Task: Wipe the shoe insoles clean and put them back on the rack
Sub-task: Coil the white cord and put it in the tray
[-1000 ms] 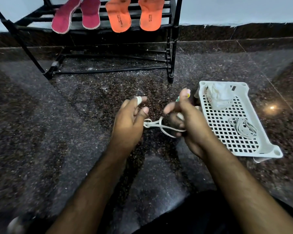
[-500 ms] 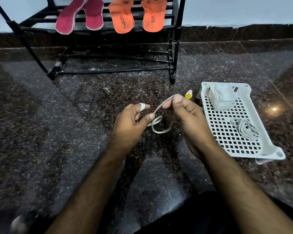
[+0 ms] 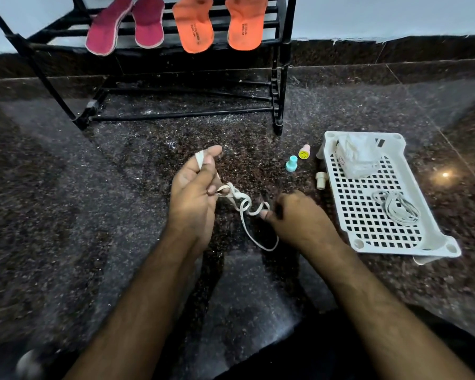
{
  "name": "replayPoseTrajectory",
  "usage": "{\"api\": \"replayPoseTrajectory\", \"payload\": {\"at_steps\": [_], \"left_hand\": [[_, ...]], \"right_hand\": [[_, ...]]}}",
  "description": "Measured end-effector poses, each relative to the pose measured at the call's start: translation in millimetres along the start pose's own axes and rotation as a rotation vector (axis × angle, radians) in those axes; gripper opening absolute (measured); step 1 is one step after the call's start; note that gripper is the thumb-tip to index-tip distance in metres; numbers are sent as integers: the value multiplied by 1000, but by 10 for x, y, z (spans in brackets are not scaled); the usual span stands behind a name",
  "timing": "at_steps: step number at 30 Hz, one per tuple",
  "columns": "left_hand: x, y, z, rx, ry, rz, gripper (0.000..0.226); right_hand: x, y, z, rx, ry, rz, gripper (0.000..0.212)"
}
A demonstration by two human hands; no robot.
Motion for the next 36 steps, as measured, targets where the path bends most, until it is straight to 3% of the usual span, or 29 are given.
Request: {"api": "replayPoseTrajectory", "payload": {"at_steps": [3, 5, 7, 11, 16, 20, 22, 24, 25, 27, 30, 36], "left_hand": [[6, 83, -33, -51, -16, -55, 30], [12, 154, -66, -67, -23, -80, 31], [22, 188, -87, -72, -11, -86, 31], [29, 137, -74, -13, 32, -43, 28], [41, 36, -30, 72, 64, -68, 30], [24, 37, -41, 81, 52, -86, 30], [19, 53, -48, 73, 45, -109, 31], [15, 63, -44, 52, 38, -123, 31], [14, 73, -45, 37, 35, -126, 31], [12, 120, -56, -1, 33, -146, 32], [20, 201, -84, -61, 28, -155, 31], [41, 131, -51, -43, 27, -172, 30]], "right_hand": [[-166, -97, -41, 175, -242, 295, 15], [-304, -100, -80, 79, -372, 626, 19], [-375, -47, -110, -45, -393, 726, 23], [-303, -7, -71, -25, -349, 551, 27], [-25, -83, 22, 118, -86, 391, 46], [84, 19, 16, 72, 113, 29, 29], [89, 39, 8, 49, 115, -55, 23], [41, 32, 38, 48, 1, -95, 26], [-8, 17, 48, 70, -91, -45, 27], [-157, -44, 13, 114, -291, 283, 29], [-394, -53, -80, -26, -430, 784, 33], [-324, 10, -75, -184, -346, 759, 32]]}}
Point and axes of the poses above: each hand's wrist, its own z-axis towards the middle knuckle, its own y-axis out of the palm, x = y × z, the point moved 4 cm from there along z, towards the middle knuckle, and after that the axes turned 6 degrees about -x, right-handed, at the moved point
